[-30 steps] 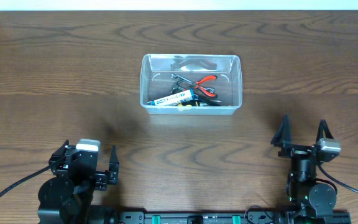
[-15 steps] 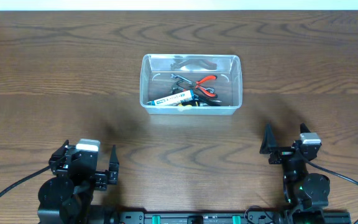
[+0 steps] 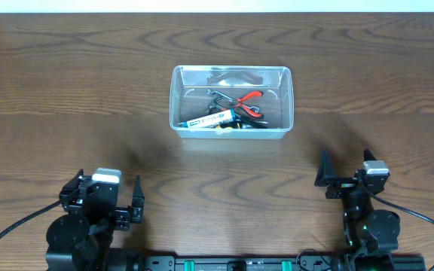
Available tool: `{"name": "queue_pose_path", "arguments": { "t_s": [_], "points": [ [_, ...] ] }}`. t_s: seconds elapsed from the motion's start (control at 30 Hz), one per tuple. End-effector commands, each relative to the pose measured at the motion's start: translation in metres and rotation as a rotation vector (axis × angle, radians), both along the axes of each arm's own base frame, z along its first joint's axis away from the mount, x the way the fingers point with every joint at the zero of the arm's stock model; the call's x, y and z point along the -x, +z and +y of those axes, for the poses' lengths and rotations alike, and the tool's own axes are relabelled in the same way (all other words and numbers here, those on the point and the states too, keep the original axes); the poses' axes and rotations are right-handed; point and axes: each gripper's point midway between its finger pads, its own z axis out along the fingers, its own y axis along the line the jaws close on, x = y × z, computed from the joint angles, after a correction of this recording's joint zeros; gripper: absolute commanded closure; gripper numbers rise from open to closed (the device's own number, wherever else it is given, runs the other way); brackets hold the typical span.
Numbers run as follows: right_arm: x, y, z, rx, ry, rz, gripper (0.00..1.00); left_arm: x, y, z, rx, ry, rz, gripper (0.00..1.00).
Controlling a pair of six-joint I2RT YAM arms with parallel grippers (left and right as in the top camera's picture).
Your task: Pack container
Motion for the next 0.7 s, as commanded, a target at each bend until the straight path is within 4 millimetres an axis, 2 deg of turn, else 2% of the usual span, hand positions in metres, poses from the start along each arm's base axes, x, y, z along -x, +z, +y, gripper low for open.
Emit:
{"name": "queue_pose_path", "arguments": {
  "t_s": [0.0,0.53,0.67],
  "points": [
    [0.001,-0.001,0.005,0.009,0.024,-0.001,0.01,0.001,0.002,0.000,-0.010,-0.003,-0.010,0.02],
    [0.001,0.000,0.005,0.009,0.024,-0.001,0.01,0.003,-0.002,0.004,-0.026,0.013,0.010,0.02],
    [0.001,-0.001,0.005,0.009,0.024,0.000,0.01,0.011,-0.013,-0.017,0.078,-0.071,0.060,0.02]
  ]
}}
